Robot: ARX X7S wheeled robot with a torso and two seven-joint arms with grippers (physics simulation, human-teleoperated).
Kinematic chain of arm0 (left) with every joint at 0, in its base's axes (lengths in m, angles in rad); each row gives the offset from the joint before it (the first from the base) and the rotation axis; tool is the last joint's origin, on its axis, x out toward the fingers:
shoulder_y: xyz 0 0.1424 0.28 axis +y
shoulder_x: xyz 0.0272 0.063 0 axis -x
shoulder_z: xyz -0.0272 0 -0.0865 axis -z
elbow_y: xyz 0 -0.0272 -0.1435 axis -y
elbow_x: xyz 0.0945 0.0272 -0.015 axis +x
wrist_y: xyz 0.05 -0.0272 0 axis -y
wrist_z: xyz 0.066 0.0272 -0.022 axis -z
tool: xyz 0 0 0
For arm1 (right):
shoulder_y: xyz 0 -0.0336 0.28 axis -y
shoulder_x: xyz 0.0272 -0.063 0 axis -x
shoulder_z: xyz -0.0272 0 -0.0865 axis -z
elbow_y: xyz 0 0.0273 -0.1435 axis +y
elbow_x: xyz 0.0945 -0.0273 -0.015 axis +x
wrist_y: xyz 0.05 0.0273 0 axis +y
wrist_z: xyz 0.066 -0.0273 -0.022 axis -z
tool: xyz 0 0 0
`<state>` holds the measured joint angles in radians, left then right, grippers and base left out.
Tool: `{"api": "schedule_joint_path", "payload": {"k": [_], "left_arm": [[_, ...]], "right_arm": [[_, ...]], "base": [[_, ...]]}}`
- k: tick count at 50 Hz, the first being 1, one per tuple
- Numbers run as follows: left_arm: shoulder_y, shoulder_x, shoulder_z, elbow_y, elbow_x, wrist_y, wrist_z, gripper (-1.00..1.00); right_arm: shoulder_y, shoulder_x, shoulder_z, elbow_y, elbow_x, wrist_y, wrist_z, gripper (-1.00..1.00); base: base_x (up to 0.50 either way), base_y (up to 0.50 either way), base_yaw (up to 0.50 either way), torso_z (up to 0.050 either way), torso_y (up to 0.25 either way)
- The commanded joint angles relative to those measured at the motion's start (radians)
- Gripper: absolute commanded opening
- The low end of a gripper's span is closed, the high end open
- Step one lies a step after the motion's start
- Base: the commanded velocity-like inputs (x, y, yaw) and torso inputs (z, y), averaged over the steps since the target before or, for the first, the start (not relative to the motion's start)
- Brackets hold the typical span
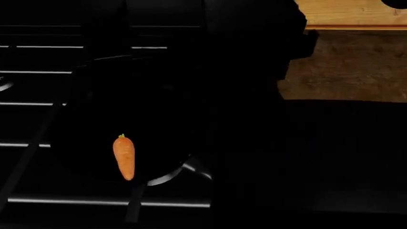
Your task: Pick the carrot from the pan and place it on the plate.
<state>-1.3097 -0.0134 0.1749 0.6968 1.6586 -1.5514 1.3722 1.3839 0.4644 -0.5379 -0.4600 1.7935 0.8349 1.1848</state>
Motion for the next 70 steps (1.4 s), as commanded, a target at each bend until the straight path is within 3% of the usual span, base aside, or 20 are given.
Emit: {"api": "schedule_joint_path", "payload": {"k": [1,18,35,70], "left_arm": [[0.024,-0.009,-0.024,0.014,-0.045,0.008,-0.048,1.0],[0.077,-0.028,-0.08,0.041,-0.142,0.03,-0.126,1.0],[0.123,-0.031,-0.105,0.065,-0.215,0.047,-0.193,1.0],[0.152,-0.031,-0.098,0.082,-0.274,0.05,-0.251,1.0]], "right_arm": [[0.005,-0.197,-0.145,0.06,0.077,-0.003,0.112,1.0],[-0.055,-0.345,-0.284,0.154,0.111,-0.034,0.158,1.0],[-0.107,-0.34,-0.362,0.236,0.066,-0.029,0.128,1.0],[-0.117,-0.286,-0.386,0.366,-0.017,-0.049,0.014,1.0]], "base": [[0.0,0.0,0.0,0.0,0.0],[0.0,0.0,0.0,0.0,0.0],[0.0,0.0,0.0,0.0,0.0],[0.0,0.0,0.0,0.0,0.0]]}}
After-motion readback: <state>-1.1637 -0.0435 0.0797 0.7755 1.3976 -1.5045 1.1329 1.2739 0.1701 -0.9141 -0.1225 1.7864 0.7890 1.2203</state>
